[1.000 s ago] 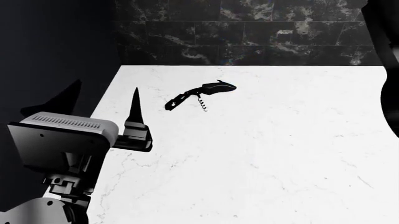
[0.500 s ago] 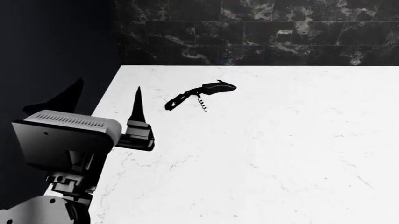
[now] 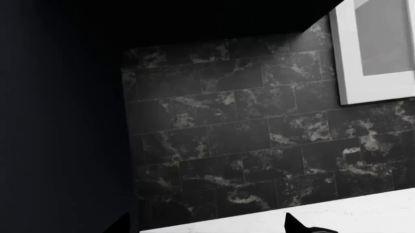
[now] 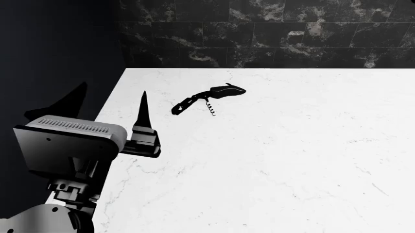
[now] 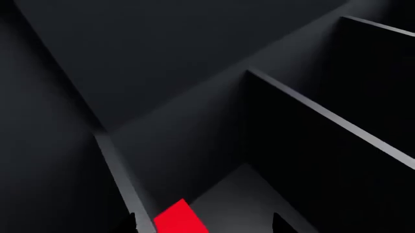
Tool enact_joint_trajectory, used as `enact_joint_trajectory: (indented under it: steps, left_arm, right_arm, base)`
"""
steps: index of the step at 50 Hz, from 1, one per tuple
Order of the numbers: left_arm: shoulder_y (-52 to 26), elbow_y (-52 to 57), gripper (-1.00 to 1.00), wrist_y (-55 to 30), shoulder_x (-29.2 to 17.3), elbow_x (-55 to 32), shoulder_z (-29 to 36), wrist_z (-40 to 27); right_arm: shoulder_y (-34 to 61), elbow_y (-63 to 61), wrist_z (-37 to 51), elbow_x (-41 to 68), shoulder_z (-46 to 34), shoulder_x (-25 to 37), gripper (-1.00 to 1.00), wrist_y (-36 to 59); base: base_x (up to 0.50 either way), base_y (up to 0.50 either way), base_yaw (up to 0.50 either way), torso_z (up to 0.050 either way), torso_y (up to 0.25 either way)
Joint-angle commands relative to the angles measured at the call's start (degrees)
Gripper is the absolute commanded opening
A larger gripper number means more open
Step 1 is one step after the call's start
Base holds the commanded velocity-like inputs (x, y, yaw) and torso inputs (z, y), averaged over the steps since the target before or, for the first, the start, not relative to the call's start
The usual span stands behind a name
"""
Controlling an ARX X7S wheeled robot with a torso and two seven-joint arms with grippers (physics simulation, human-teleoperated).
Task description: Pick the cereal and boxed food from the counter and place them in the cabinets closest to them.
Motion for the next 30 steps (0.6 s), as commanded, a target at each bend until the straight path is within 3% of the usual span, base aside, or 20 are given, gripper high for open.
enact_joint_trajectory:
  steps: [1,10,18,24,30]
  left_arm:
    - [0.25,-0.07,1.00,0.19,-0.15,0.07,-0.12,0.04]
    - [0.16,0.59,1.00,-0.08,-0.88,-0.44,-0.67,-0.57]
    - [0.21,0.96,1.00,-0.38,-1.48,-0.66,-0.99,-1.07]
    - [0.67,1.26,1.00,-0.12,-2.00,-0.69,-1.28,-1.47]
    - [1.27,2.19,1.00,0.24,-2.99,-1.06,-1.76,-1.94]
  right_arm:
    - [-0.98,-18.14,10.22,5.07,0.60,7.43,1.00,7.94]
    - [-1.50,-42.61,31.46,18.93,1.91,19.20,1.00,20.84]
    - [-4.49,-56.35,47.83,28.13,2.86,32.60,1.00,24.05]
    - [-4.41,-63.45,54.99,34.64,3.84,42.26,1.00,24.98]
    - [-8.91,-67.10,58.01,33.13,2.78,50.36,1.00,22.17]
  base:
    - [0.00,0.00,0.00,0.000,0.000]
    - [0.00,0.00,0.00,0.000,0.000]
    - [0.00,0.00,0.00,0.000,0.000]
    - [0.00,0.00,0.00,0.000,0.000]
    - [0.00,0.00,0.00,0.000,0.000]
